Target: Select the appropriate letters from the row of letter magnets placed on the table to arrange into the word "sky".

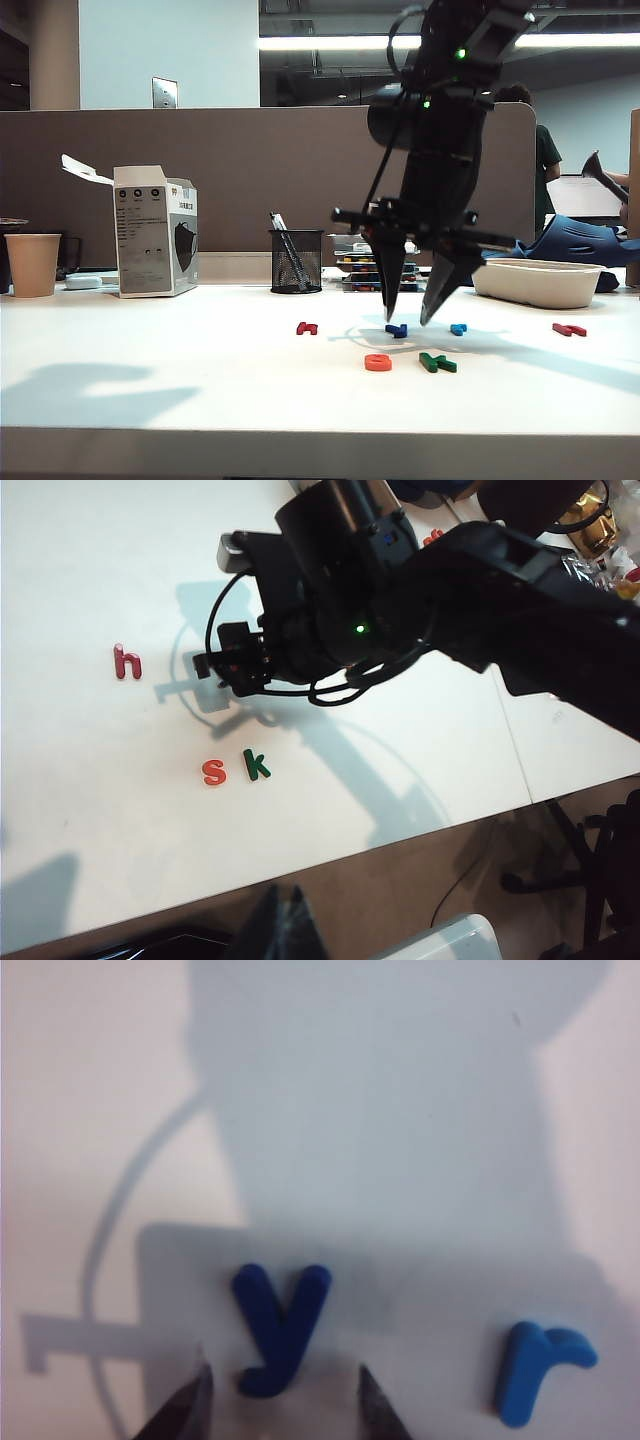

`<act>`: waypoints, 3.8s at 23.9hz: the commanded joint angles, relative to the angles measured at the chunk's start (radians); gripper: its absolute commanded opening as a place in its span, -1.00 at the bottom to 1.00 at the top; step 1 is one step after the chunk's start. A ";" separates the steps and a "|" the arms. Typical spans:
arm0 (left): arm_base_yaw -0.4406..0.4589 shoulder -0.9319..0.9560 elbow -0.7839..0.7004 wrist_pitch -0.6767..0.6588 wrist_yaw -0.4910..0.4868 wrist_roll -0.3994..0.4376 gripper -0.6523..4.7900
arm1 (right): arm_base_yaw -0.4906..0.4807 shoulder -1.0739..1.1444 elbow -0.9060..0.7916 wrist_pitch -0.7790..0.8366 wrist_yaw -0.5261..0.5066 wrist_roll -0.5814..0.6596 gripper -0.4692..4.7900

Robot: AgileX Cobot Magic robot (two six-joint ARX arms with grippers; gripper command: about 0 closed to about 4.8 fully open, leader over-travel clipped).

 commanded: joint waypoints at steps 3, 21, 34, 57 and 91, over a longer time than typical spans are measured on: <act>0.000 -0.002 0.002 0.006 -0.003 0.003 -0.78 | 0.002 0.024 0.007 0.009 0.005 -0.008 -0.14; 0.000 -0.002 0.002 0.006 -0.003 0.003 -0.78 | 0.003 0.036 0.007 -0.011 0.027 -0.008 -0.28; 0.000 -0.002 0.002 0.006 -0.003 0.003 -0.78 | 0.014 0.067 0.006 -0.040 0.042 -0.008 -0.43; 0.000 -0.002 0.002 0.006 -0.003 0.003 -0.78 | 0.019 0.065 0.006 -0.124 0.041 0.037 -0.67; 0.000 -0.002 0.002 0.006 -0.003 0.003 -0.78 | 0.020 -0.023 -0.008 -0.289 0.034 -0.077 -0.21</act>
